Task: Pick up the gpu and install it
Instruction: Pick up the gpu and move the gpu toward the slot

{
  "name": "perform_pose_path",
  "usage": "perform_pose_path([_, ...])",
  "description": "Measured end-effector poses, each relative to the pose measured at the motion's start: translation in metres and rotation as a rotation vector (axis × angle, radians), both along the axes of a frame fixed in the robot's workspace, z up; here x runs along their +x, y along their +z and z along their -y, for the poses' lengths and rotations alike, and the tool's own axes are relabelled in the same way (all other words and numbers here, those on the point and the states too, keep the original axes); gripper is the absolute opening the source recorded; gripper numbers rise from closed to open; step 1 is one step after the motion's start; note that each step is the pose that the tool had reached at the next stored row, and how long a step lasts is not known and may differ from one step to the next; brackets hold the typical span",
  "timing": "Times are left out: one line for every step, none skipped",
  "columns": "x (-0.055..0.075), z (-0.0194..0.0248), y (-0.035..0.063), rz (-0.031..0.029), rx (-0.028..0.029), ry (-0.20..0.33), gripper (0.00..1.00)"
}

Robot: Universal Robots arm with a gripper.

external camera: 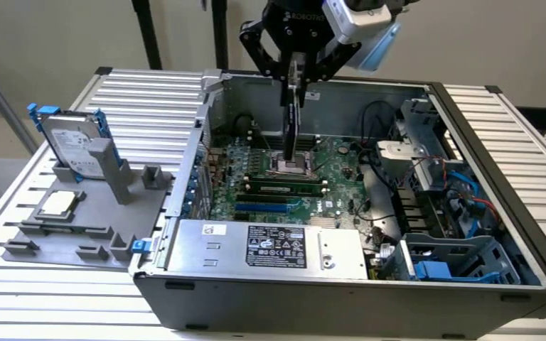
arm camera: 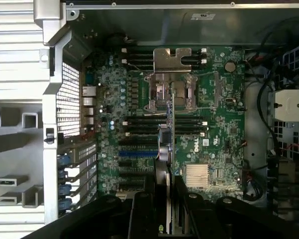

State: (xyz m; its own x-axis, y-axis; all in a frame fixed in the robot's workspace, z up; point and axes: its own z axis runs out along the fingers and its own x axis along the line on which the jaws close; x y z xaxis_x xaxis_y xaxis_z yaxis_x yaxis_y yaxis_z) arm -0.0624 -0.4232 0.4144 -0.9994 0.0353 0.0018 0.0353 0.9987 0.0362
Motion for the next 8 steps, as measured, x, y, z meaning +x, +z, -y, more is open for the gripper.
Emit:
perform_pose_path([0.003,-0.0011,-0.0008,0.0000,-0.0047,0.000,0.27])
perform_pose_path([0.006,-0.0019,-0.0014,0.0001,-0.0099,0.000,0.27])
perform_pose_path([0.009,-0.0024,-0.0020,0.0000,-0.0153,0.000,0.27])
perform_pose_path([0.013,-0.0028,-0.0027,0.0000,-0.0198,0.000,0.27])
perform_pose_path([0.016,-0.0030,-0.0034,-0.0002,-0.0227,0.000,0.27])
perform_pose_path([0.020,-0.0030,-0.0042,-0.0010,-0.0246,0.000,0.27])
perform_pose_path([0.023,-0.0030,-0.0049,-0.0024,-0.0260,0.000,0.27])
perform_pose_path([0.024,-0.0030,-0.0055,-0.0044,-0.0264,0.000,0.27])
